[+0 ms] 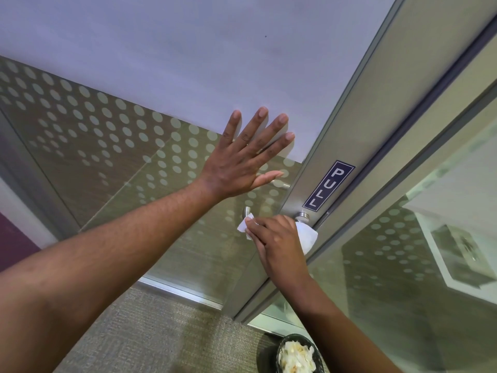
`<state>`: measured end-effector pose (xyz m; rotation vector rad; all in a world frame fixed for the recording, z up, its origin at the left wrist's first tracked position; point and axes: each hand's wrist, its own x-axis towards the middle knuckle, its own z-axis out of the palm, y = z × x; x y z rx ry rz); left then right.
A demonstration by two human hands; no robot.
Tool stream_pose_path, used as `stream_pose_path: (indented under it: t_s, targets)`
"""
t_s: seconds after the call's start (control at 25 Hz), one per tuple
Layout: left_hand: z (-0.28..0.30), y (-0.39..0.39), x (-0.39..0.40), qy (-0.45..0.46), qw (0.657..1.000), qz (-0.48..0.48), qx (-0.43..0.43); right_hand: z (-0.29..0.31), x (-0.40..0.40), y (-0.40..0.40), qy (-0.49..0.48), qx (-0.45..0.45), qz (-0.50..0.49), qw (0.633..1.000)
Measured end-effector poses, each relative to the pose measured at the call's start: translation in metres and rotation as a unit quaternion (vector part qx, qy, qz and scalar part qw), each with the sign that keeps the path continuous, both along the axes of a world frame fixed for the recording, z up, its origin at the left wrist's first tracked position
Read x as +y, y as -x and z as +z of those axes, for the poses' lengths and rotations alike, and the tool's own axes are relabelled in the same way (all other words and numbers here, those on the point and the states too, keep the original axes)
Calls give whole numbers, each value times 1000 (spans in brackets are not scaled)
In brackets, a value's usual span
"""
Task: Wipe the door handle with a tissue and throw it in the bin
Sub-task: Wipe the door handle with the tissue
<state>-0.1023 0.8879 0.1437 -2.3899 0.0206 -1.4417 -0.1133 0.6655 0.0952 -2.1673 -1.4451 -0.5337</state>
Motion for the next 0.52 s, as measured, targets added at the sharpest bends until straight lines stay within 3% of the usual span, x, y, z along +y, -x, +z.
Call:
stream_pose_path:
  t_s: [0.24,0.52]
  targets:
    - [-1,-1,1,-9,1000,9,6,-13,-60,-19,-35,0,-25,999]
    - [-3,-3,2,-5,1000,-3,-11,-14,-15,0,-31,50,-21,998]
